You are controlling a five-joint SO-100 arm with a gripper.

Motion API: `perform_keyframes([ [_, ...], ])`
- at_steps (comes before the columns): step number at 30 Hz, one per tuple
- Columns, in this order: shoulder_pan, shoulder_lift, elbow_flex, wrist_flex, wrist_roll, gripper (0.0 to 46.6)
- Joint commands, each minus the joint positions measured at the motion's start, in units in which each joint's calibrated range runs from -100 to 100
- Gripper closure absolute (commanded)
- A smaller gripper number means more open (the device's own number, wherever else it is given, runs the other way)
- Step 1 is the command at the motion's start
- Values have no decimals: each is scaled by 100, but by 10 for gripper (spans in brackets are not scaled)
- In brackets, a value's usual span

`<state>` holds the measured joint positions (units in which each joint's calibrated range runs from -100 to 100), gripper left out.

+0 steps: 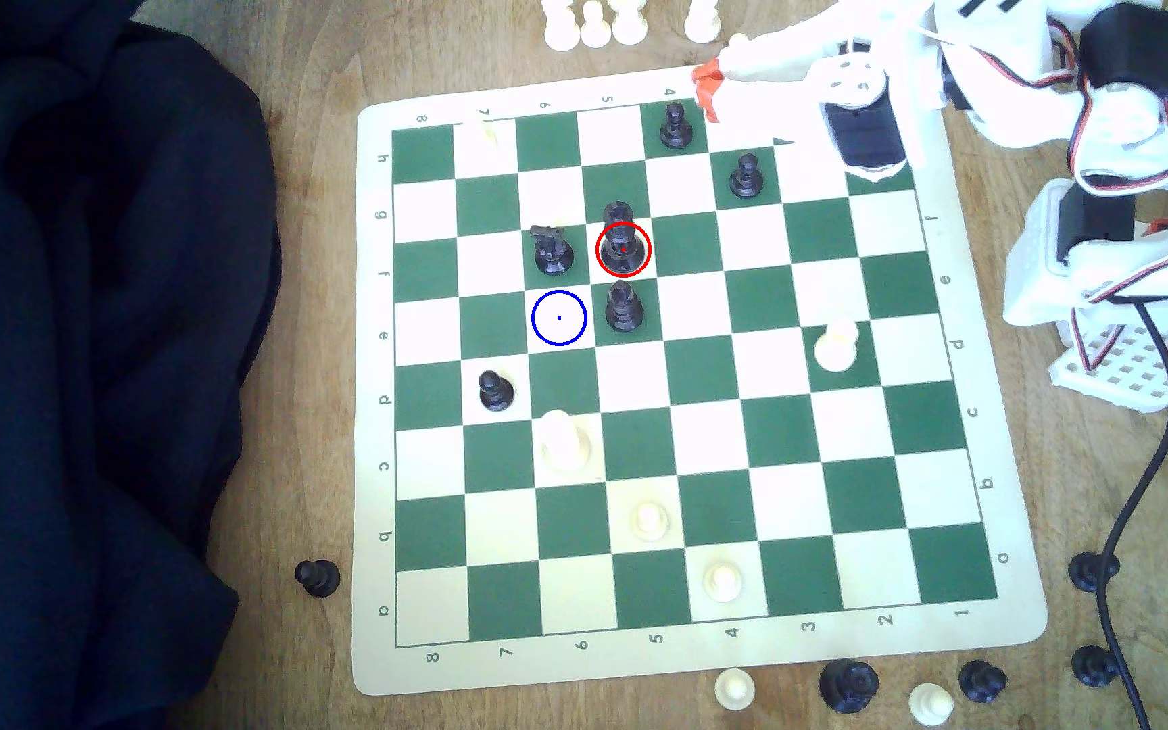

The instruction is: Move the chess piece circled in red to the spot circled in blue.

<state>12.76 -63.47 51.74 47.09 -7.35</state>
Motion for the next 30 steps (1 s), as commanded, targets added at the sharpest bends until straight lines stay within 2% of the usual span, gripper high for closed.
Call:
perform_keyframes([
  [1,113,719,-1022,467,59,392],
  [7,183,1542,-1439,573,0,355],
  [14,269,3393,-2490,631,-73,353],
  [22,246,4547,-3234,754,-78,345],
  [30,167,5167,-3479,672,-117,348],
])
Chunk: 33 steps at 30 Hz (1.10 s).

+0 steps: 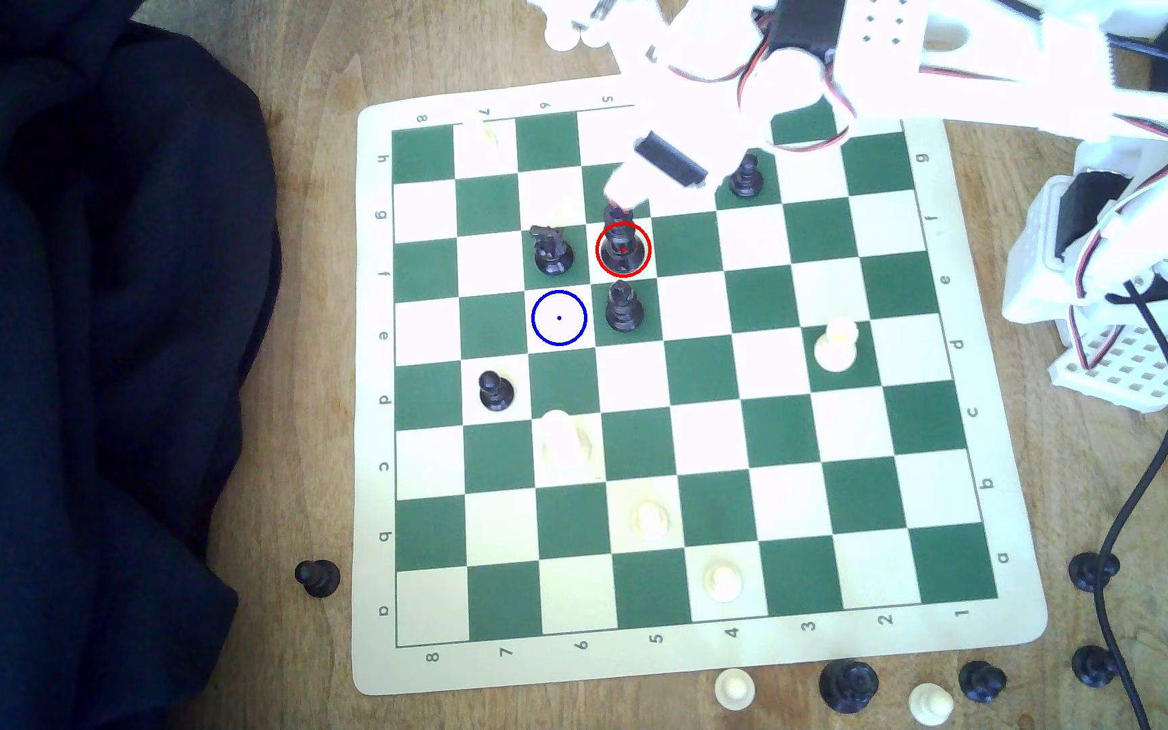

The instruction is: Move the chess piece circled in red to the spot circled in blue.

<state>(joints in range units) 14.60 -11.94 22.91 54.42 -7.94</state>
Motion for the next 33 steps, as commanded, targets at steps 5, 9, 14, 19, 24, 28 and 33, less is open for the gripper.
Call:
perform_keyframes([
  [5,-87,209,-741,-242,-132,343],
  [9,-142,413,-813,-242,-137,342],
  [14,-174,710,-868,-307,-117,348],
  [19,-181,812,-886,-307,-103,349],
  [24,-197,914,-831,-299,-93,352],
  [28,-220,939,-831,-274,-88,352],
  [33,-228,939,-859,-209,-68,374],
])
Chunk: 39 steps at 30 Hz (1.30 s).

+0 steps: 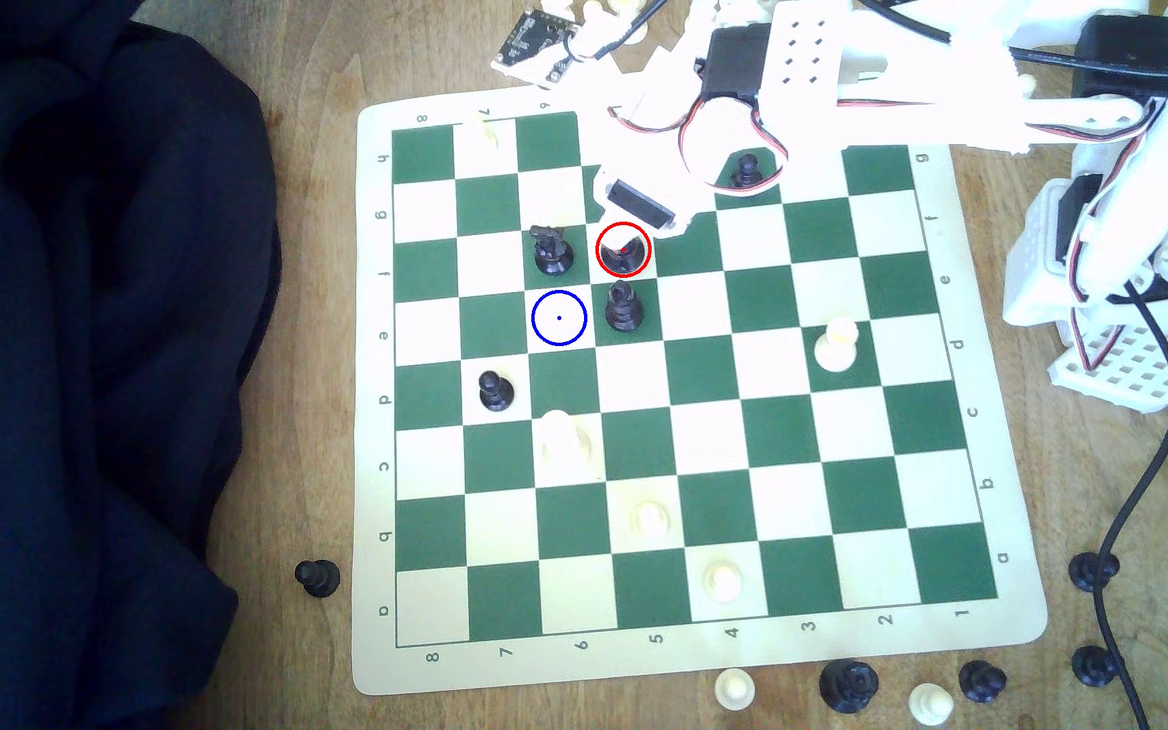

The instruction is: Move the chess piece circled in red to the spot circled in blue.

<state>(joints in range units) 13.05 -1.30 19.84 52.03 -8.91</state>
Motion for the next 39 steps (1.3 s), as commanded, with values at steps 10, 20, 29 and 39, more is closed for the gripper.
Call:
perform_keyframes([
  [10,-128,-320,-642,120,44,464],
  [20,-19,-1126,-1766,1332,230,464],
  [29,-691,-1169,-2627,1898,337,464],
  [39,-996,351,-3552,1488,381,461],
])
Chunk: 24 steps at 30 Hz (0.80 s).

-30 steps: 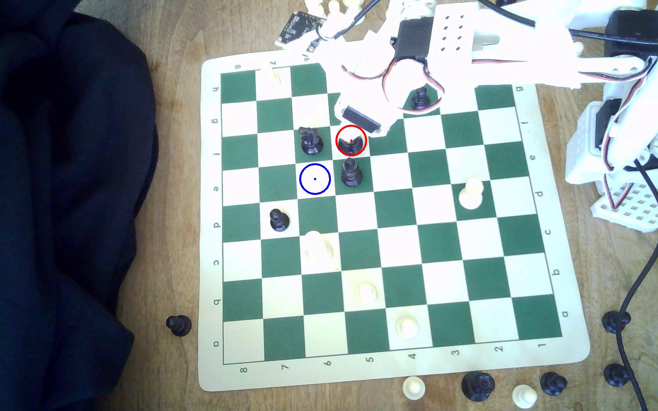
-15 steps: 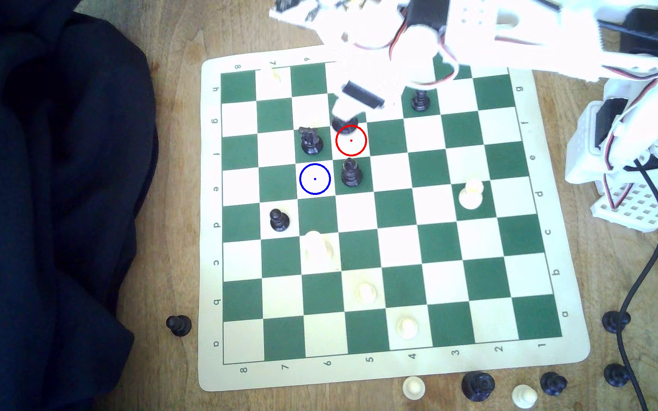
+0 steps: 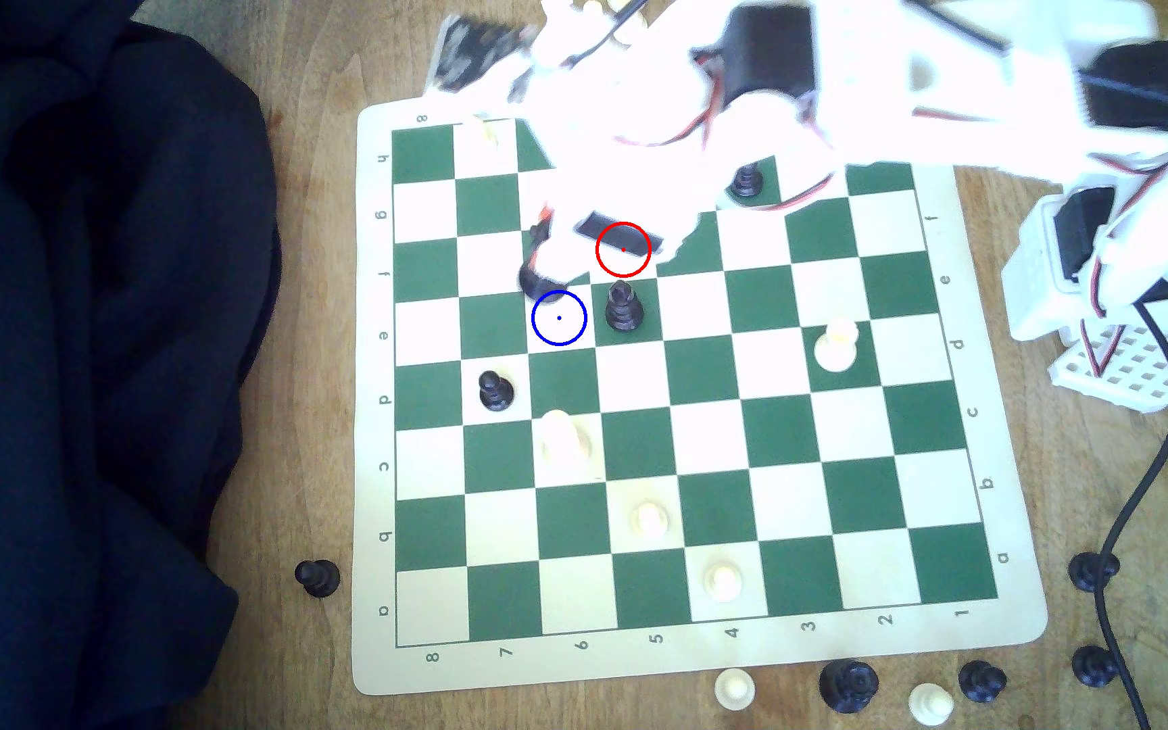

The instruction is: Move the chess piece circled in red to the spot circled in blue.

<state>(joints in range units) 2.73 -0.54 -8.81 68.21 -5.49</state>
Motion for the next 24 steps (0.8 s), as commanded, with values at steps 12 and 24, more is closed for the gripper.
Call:
perform_keyframes([
  [12,91,1268,-524,-351,-88,464],
  [24,146,1599,-406,-613,-93,464],
])
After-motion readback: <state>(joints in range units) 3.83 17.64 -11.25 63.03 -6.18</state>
